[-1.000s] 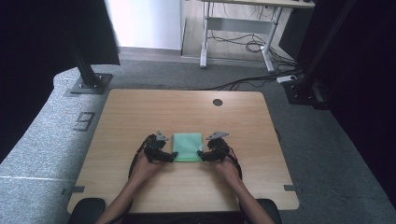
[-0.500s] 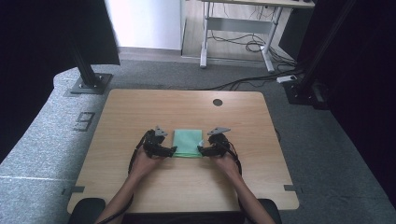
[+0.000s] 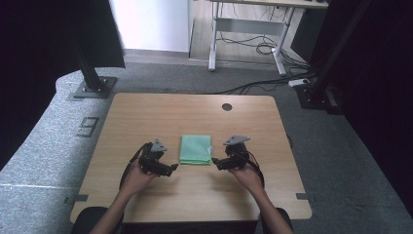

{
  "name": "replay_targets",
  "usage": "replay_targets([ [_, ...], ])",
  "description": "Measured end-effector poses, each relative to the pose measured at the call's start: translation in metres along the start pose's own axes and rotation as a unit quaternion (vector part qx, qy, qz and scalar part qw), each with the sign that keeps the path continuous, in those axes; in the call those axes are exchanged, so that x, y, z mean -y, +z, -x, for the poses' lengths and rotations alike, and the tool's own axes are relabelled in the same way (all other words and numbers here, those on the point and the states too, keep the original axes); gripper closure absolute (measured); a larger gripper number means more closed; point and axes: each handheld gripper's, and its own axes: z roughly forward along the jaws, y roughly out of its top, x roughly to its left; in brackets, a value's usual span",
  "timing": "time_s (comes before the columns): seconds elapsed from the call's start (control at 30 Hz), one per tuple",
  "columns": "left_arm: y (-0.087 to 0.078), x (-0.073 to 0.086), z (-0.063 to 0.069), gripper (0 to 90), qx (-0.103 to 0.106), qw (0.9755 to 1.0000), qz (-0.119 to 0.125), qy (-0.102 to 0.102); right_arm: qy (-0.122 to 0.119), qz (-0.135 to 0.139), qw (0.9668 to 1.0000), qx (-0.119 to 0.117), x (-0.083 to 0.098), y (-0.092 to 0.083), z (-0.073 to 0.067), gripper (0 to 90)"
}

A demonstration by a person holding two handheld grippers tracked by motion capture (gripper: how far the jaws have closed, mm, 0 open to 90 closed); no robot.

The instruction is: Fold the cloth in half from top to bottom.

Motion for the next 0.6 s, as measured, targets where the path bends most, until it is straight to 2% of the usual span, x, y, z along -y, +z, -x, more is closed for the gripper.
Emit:
replay_targets([
  [0.2,-0.009,0.026,0.000,2.4,-0.016,0.9998,-0.009,0.001,0.011,0.002,0.9999,0.011,0.023,-0.022,0.004,7.4],
  [0.33,-0.005,0.045,-0.005,1.5,-0.020,0.9995,-0.023,-0.008,0.022,0.002,0.9996,0.017,0.037,-0.027,0.009,5.6],
  [0.47,0.004,0.055,-0.010,0.0,-0.019,0.9990,-0.037,-0.012,0.033,-0.023,0.9989,0.024,0.062,-0.022,0.017,3.5],
  [0.53,0.005,0.056,-0.010,0.0,-0.016,0.9992,-0.033,-0.019,0.033,-0.028,0.9987,0.029,0.066,-0.020,0.018,3.5],
  [0.6,0.005,0.057,-0.011,0.0,-0.014,0.9994,-0.026,-0.016,0.039,-0.041,0.9979,0.032,0.075,-0.015,0.020,3.3],
])
